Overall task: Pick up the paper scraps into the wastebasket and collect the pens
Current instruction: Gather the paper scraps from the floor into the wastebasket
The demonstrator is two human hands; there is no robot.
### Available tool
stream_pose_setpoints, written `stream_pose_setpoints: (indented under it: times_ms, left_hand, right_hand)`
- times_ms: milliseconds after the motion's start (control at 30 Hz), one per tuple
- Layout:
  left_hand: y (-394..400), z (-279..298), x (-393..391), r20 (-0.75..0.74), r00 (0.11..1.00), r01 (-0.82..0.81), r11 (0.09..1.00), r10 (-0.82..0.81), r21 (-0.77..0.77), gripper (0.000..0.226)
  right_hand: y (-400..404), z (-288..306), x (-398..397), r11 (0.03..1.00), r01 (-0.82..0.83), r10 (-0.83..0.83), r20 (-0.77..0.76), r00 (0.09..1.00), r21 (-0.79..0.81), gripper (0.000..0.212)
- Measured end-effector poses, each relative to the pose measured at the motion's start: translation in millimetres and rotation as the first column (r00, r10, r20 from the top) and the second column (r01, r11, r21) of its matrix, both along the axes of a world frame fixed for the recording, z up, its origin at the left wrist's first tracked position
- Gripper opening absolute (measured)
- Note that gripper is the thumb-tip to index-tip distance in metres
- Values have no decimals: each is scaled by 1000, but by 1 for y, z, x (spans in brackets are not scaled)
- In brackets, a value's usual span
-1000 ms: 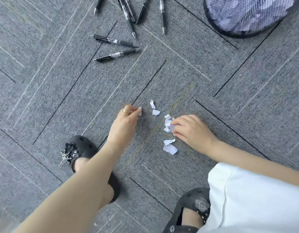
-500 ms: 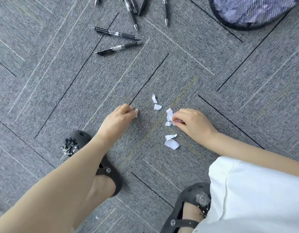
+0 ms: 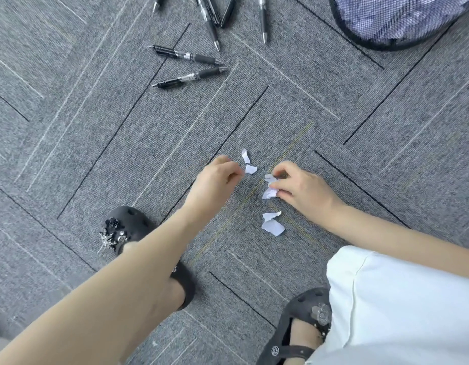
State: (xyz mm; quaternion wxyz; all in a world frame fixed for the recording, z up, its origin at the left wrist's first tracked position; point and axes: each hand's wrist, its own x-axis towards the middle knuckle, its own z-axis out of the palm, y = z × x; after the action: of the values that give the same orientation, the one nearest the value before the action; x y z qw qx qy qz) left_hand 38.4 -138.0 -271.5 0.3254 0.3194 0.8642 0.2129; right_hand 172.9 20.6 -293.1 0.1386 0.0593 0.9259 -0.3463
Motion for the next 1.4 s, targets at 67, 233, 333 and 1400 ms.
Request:
stream_pose_setpoints:
  times_ms: [67, 233, 333, 1400]
  left_hand:
    - [10, -1, 5, -2, 999, 43, 999, -43, 27, 13]
    - [15, -18, 15, -92, 991, 96, 995, -96, -3, 17]
    - [14, -21, 25, -160, 986, 38, 999, -36, 12, 17]
    - [13, -13, 52, -51, 999, -15, 996, 11, -92, 18]
  right_hand:
    - [1, 0, 0, 996, -76, 78, -46, 996, 43, 6]
    - [3, -7, -2, 973, -203, 212, -80, 974, 107, 8]
    - [3, -9, -3, 971, -194, 204, -64, 977, 136, 11]
    - [-27, 5, 5, 998, 67, -67, 100, 993, 1, 13]
